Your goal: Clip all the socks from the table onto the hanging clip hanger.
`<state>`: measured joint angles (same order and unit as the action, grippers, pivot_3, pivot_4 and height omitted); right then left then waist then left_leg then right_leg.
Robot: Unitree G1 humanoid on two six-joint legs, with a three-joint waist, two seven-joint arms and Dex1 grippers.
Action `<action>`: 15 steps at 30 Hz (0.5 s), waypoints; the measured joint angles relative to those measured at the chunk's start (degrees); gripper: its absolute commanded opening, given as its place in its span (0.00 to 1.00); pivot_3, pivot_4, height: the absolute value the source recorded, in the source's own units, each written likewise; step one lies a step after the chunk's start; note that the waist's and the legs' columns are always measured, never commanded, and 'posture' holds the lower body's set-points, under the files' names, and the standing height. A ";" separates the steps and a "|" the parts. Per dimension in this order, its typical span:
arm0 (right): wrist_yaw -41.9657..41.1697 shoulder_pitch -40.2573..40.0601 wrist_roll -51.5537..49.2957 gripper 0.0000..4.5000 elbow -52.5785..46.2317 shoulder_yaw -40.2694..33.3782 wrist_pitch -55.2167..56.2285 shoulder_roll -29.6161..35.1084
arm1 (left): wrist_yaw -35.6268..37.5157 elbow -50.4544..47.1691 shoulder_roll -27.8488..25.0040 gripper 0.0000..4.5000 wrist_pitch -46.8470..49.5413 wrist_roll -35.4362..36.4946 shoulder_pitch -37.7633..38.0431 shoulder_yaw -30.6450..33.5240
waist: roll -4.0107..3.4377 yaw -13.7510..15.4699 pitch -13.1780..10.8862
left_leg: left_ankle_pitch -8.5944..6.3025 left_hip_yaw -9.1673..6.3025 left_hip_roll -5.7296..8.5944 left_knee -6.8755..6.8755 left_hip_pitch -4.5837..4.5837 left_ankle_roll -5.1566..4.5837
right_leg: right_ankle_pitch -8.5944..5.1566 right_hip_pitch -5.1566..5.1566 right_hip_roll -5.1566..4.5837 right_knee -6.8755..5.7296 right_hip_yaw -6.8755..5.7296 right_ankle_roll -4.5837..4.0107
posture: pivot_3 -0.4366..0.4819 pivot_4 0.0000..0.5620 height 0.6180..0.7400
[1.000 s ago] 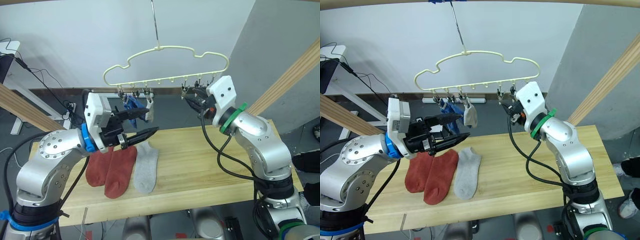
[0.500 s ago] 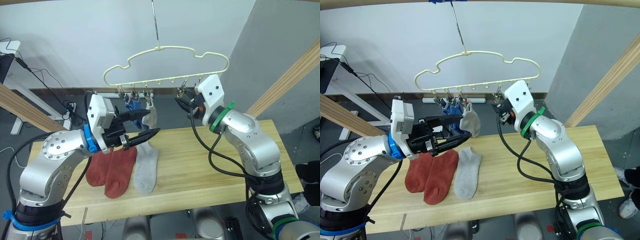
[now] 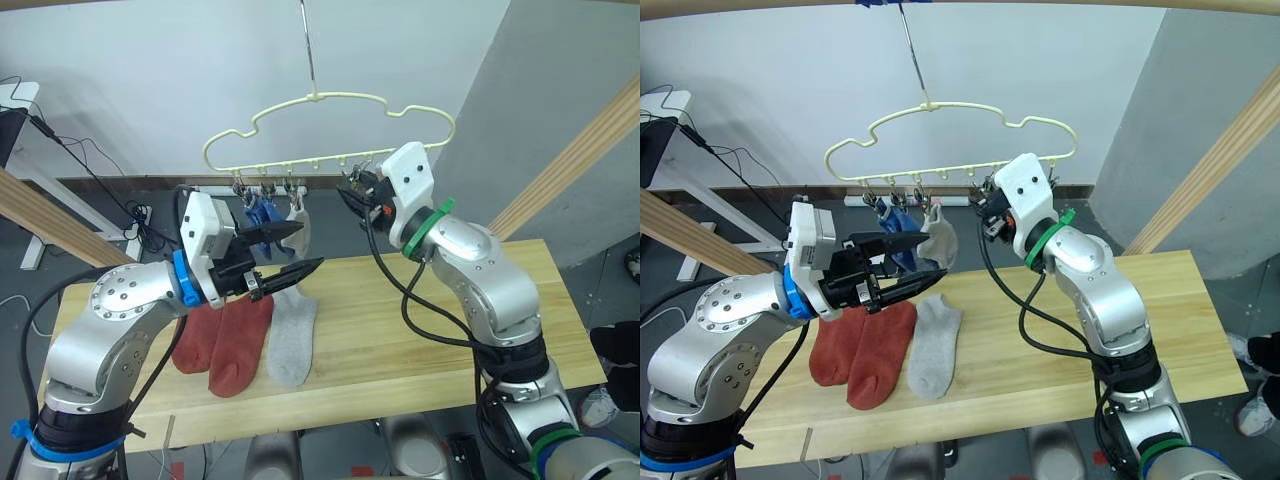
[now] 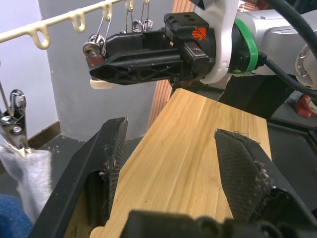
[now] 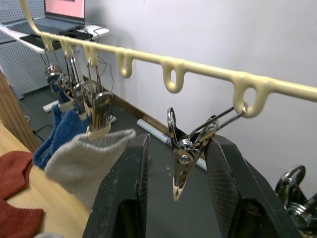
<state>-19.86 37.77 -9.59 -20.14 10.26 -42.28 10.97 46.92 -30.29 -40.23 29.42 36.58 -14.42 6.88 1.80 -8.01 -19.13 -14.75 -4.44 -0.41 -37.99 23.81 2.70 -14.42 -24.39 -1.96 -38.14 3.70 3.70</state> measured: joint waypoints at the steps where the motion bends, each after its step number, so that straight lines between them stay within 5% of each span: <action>1: 0.47 0.06 -0.02 0.37 0.39 -0.15 0.00 -0.74 | -0.02 0.00 0.01 0.69 0.00 -0.03 0.13 -0.05 | 0.00 0.00 0.00 | 0.00 0.00 0.00 0.00 0.00 0.00 | 0.00 0.00 0.00 0.00 0.00 -0.01 | 0.25 0.52 0.96; 15: 4.99 1.26 -0.83 0.37 1.33 -3.74 -3.36 -5.15 | -0.15 0.00 0.49 0.69 0.00 -0.30 0.14 -0.82 | -0.01 -0.01 0.01 | 0.00 0.00 0.00 -0.01 0.00 0.00 | 0.01 -0.01 0.00 -0.02 0.01 -0.02 | 0.25 0.52 0.96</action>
<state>-14.87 39.03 -10.42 -18.81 6.51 -45.64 5.82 46.77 -30.29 -39.74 29.41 36.28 -14.28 6.07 1.80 -8.02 -19.12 -14.74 -4.44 -0.41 -38.00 23.81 2.70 -14.41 -24.40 -1.96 -38.16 3.71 3.68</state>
